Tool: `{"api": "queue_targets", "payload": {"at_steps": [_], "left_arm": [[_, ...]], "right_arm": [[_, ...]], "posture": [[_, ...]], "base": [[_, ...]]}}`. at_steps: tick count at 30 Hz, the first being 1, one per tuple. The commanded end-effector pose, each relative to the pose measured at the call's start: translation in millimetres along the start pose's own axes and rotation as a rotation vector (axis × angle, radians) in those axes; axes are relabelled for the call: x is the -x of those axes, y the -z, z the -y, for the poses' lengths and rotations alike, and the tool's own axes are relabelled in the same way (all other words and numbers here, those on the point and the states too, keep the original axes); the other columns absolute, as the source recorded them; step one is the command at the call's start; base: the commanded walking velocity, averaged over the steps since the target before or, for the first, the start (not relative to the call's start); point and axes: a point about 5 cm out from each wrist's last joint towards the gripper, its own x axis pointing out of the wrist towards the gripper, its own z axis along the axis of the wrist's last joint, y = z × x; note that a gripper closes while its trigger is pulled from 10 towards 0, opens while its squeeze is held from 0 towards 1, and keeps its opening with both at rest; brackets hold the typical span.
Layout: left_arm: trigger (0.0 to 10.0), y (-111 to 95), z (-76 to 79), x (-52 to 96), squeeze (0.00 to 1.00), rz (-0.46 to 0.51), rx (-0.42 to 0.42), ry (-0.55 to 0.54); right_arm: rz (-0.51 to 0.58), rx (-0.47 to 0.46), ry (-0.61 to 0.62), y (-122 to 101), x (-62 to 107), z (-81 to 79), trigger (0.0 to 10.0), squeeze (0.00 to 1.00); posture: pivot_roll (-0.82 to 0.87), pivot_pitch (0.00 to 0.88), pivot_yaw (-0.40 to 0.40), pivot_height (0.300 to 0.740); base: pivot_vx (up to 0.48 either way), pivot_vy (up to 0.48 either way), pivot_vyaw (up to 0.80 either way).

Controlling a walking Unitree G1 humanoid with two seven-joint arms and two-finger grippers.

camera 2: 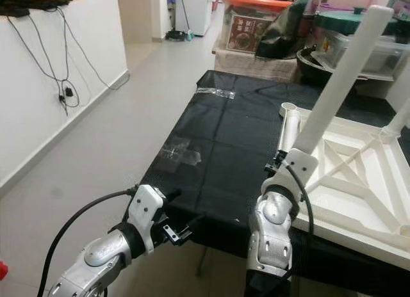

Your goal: Building children table

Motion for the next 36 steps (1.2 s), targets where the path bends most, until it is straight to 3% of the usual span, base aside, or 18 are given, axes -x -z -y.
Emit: {"api": "queue_targets", "payload": {"at_steps": [1,2,3,9,12,13,14,16,18,19,20,21,24,25,26,30,36], "left_arm": [[10.0,2,-0.1,-0.2,0.00,-0.014,0.012,0.005],[10.0,2,-0.2,-0.1,0.00,-0.014,0.012,0.005],[10.0,3,-0.6,-0.1,0.00,-0.015,0.013,0.004],[10.0,5,-0.9,-0.4,0.00,-0.016,0.015,0.007],[10.0,5,-1.5,-0.9,0.00,-0.017,0.017,0.005],[10.0,5,-1.5,-0.9,0.00,-0.017,0.017,0.005],[10.0,6,-2.1,-1.4,0.00,-0.018,0.018,0.004],[10.0,6,-2.3,-1.5,0.00,-0.019,0.019,0.003],[10.0,7,-2.6,-1.8,0.00,-0.020,0.020,0.003],[10.0,7,-2.6,-1.8,0.00,-0.020,0.020,0.003],[10.0,7,-2.7,-1.9,0.00,-0.020,0.019,0.003],[10.0,8,-2.8,-1.9,0.00,-0.021,0.018,0.003],[10.0,8,-2.8,-1.9,0.00,-0.021,0.018,0.003],[10.0,8,-3.0,-1.8,0.00,-0.022,0.018,0.002],[10.0,8,-3.0,-1.8,0.00,-0.022,0.018,0.002],[10.0,9,-3.3,-1.5,0.00,-0.022,0.016,-0.001],[10.0,9,-4.1,-1.8,0.00,-0.021,0.015,-0.001]], "right_arm": [[-0.062,-0.081,0.007,10,4.7,-6.9,10.0,0.00],[-0.060,-0.077,0.004,8,8.6,-14.8,10.0,0.78],[-0.030,-0.077,-0.040,9,5.6,-13.1,10.0,0.00],[0.096,-0.035,-0.200,2,-8.1,1.2,10.0,0.00],[0.051,-0.069,-0.504,-1,-19.0,9.4,10.0,0.00],[0.051,-0.069,-0.504,-1,-19.0,9.4,10.0,0.00],[-0.001,-0.076,-0.723,-5,-19.7,10.3,10.0,0.00],[-0.011,-0.072,-0.775,-7,-19.3,10.1,10.0,0.00],[-0.038,-0.075,-0.935,-11,-17.2,6.5,10.0,0.00],[-0.038,-0.075,-0.935,-11,-17.2,6.5,10.0,0.00],[-0.059,-0.077,-1.060,-14,-14.3,2.7,10.0,0.00],[-0.093,-0.060,-1.260,-18,-8.4,-2.4,10.0,0.00],[-0.108,-0.045,-1.335,-18,-5.9,-3.7,10.0,0.00],[-0.125,-0.013,-1.428,-18,-3.4,-6.4,10.0,0.00],[-0.125,-0.013,-1.428,-18,-3.4,-6.4,10.0,0.00],[-0.192,0.033,-1.633,-19,-6.2,-17.5,10.0,0.00],[-0.214,0.035,-1.720,-22,-8.5,-28.4,10.0,0.00]], "posture": [[0.17,0.000,-0.054,0.740],[0.17,0.000,-0.054,0.740],[0.16,0.000,-0.050,0.740],[0.16,0.000,-0.050,0.740],[0.16,0.000,-0.045,0.740],[0.16,0.000,-0.045,0.740],[0.16,0.000,-0.042,0.740],[0.16,0.000,-0.042,0.740],[0.15,0.000,-0.039,0.740],[0.15,0.000,-0.039,0.740],[0.16,0.000,-0.041,0.740],[0.17,0.000,-0.045,0.740],[0.17,0.000,-0.045,0.740],[0.17,0.000,-0.049,0.740],[0.17,0.000,-0.049,0.740],[0.18,0.000,-0.052,0.740],[0.19,0.000,-0.060,0.740]], "base": [[0.000,0.000,0.00],[0.000,0.000,0.00],[0.000,0.000,0.00],[0.000,0.000,0.00],[0.000,0.000,0.00],[0.000,0.000,0.00],[0.000,0.000,0.00],[0.000,0.000,0.00],[0.000,0.000,0.00],[0.000,0.000,0.00],[0.000,0.000,0.00],[0.000,0.000,0.00],[0.000,0.000,0.00],[0.000,0.000,0.00],[0.000,0.000,0.00],[0.000,0.000,0.00],[0.000,0.000,0.00]]}}
